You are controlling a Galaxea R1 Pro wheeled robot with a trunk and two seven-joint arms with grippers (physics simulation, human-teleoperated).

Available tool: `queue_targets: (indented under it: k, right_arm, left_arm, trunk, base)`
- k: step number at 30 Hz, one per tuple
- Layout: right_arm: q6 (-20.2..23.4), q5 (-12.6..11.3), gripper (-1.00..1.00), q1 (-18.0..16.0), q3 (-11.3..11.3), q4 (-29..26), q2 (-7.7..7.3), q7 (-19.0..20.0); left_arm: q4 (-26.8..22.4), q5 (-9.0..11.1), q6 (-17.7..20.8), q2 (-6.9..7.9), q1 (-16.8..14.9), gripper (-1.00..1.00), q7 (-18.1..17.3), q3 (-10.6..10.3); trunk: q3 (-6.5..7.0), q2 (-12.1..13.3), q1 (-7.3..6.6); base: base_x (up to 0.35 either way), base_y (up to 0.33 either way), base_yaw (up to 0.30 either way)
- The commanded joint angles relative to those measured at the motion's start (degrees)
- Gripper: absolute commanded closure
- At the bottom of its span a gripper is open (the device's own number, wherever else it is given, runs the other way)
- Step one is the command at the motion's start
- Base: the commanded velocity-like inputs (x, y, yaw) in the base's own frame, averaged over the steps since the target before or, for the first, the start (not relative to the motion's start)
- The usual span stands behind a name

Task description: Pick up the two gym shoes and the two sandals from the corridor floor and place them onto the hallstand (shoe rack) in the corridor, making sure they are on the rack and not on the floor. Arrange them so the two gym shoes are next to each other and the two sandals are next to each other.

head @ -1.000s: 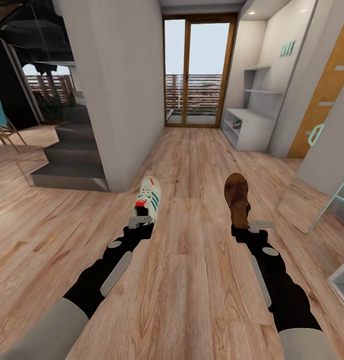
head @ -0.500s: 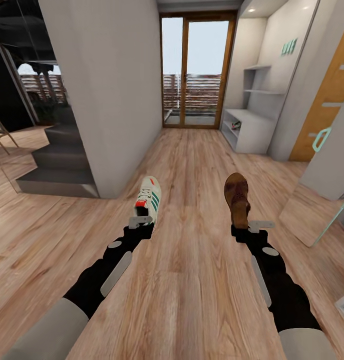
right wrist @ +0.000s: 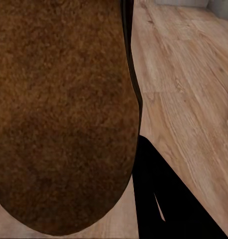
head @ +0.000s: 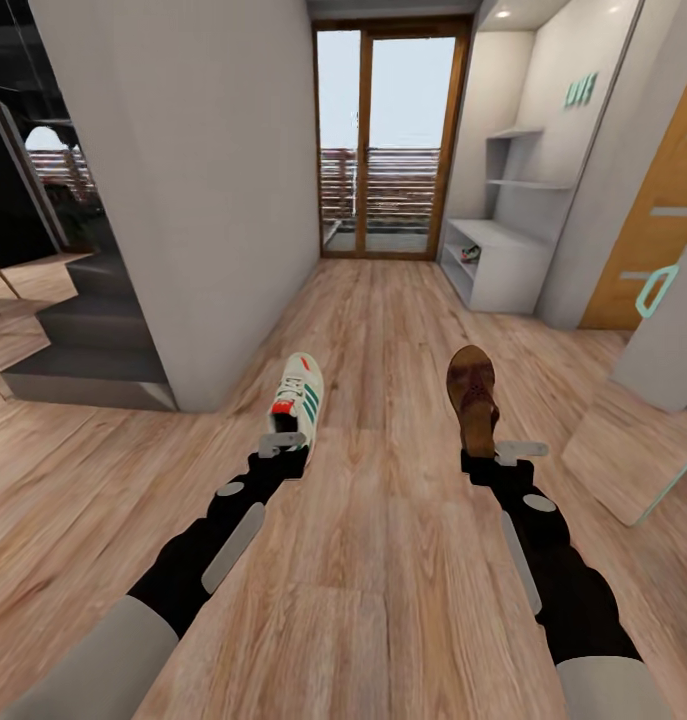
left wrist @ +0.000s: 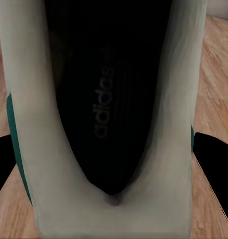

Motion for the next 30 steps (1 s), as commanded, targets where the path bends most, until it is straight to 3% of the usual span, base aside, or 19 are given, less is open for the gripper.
queue_targets:
  k: [1, 30]
  right_arm:
    - [0.4, 0.1, 1.0, 0.0, 0.1, 0.0, -0.01, -0.2]
    - [0.4, 0.3, 1.0, 0.0, 0.1, 0.0, -0.01, -0.2]
  left_arm:
    - [-0.1, 0.5, 0.2, 0.0, -0.1, 1.0, 0.6, -0.3]
    - [-0.1, 0.6, 0.5, -0.22, -0.1, 1.0, 0.6, -0.3]
  trunk:
    - [-0.05, 0.0, 0.02]
    - [-0.05, 0.0, 0.02]
  base:
    - [0.342, -0.054, 0.0]
    - [0.346, -0.002, 0.0]
